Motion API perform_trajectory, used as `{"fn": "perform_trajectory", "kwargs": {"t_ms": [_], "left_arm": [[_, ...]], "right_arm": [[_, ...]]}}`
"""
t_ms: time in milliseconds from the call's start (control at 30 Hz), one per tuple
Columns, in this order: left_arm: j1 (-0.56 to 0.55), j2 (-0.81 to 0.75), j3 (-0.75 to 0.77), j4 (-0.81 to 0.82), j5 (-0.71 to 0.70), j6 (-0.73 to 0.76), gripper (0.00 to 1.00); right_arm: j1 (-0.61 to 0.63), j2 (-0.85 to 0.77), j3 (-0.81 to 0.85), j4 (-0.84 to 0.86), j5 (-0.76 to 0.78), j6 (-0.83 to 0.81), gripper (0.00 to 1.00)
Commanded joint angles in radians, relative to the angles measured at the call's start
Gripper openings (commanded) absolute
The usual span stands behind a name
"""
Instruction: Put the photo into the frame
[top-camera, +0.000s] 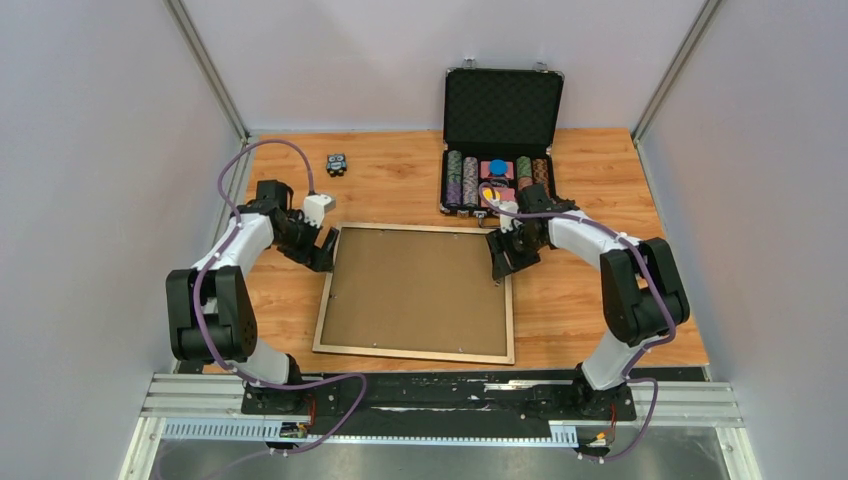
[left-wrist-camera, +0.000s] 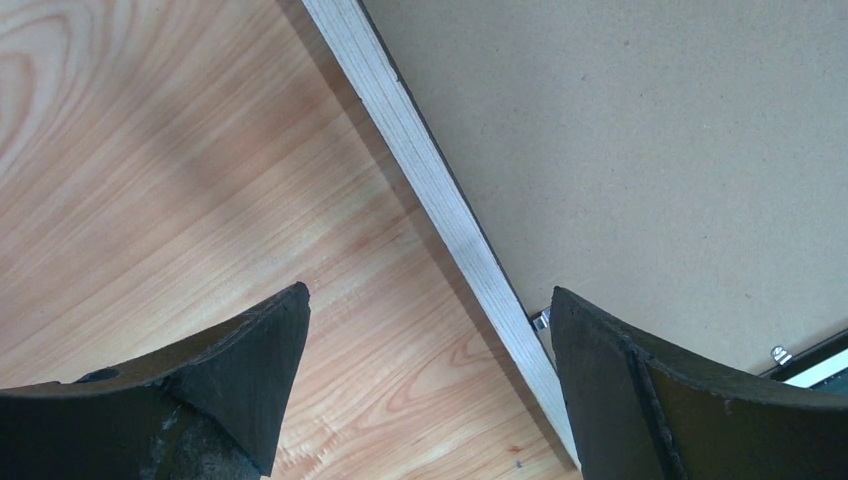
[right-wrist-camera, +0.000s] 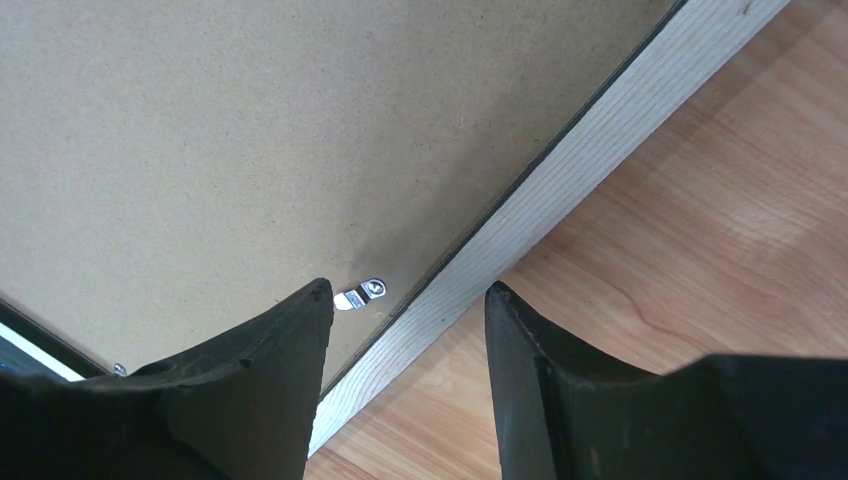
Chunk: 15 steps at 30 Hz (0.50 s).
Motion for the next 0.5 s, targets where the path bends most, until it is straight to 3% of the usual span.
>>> {"fn": "perform_trajectory", "kwargs": {"t_ms": [0, 233, 467], "left_arm": [[-0.003, -0.021, -0.02, 0.044, 0.008, -0.031, 0.96], [-0.003, 0.028, -0.018, 0.086, 0.01, -0.076, 0.89], [-0.003, 0.103, -0.007, 0.128, 0.046, -0.116, 0.71]], "right_arm": [[0.016, 0.011, -0.011, 0.034, 0.013, 0.019, 0.55], [0.015, 0.0, -0.018, 0.036, 0.031, 0.016, 0.55], [-0.002, -0.025, -0.018, 0.034, -0.008, 0.019, 0.55]]}}
